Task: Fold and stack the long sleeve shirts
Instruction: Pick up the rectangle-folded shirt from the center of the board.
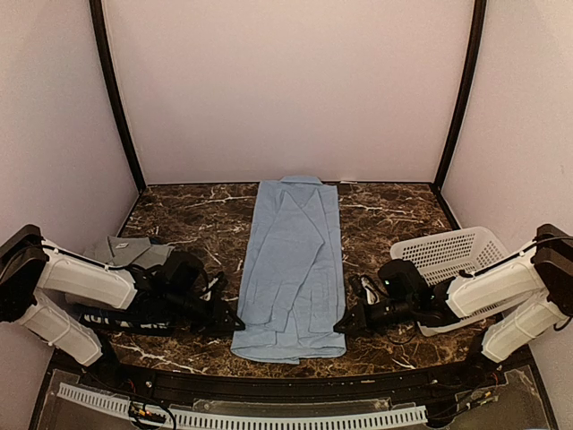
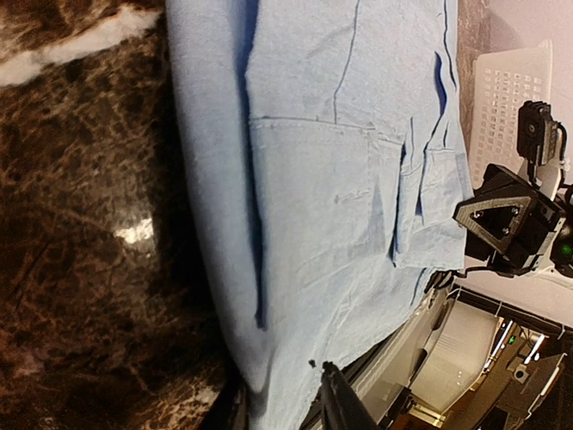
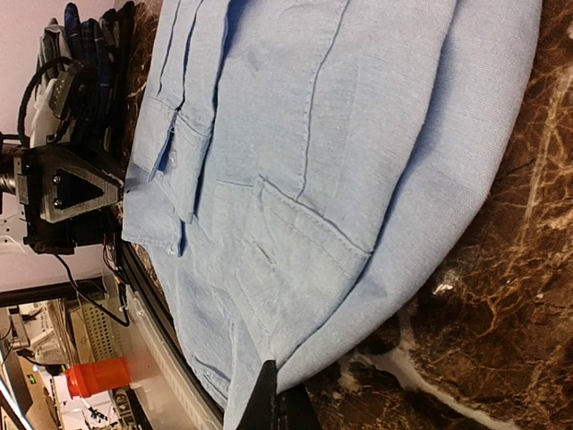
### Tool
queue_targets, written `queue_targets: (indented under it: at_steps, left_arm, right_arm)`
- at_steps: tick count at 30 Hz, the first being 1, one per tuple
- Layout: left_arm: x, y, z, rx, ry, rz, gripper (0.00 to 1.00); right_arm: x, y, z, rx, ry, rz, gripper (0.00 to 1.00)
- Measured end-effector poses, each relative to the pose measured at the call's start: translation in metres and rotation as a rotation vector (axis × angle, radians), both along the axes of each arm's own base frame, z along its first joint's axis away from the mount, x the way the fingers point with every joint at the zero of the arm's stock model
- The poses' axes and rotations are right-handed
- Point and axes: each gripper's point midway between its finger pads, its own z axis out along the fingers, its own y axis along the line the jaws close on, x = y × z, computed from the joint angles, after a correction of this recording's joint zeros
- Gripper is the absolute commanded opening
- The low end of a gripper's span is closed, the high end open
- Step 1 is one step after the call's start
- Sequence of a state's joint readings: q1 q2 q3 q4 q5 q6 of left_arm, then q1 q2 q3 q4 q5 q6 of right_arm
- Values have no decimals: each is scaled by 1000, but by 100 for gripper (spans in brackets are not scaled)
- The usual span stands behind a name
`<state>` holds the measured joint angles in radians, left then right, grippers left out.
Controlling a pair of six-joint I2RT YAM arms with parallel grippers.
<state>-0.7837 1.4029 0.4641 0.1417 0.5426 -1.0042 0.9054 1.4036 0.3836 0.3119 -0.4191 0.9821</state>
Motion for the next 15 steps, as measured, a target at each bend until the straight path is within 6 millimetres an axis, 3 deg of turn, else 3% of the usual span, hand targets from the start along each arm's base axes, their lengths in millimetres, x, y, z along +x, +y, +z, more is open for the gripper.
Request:
queue_targets:
  at_steps: [10,15]
  left_arm:
    - [10,-2,-11,-1,-5,52,39]
    - [20,-8,-12,-13,-15,62,30]
  right_arm:
    - [0,0,-5,-11,12,-2,0]
    - [0,0,-5,-12,13,-2,0]
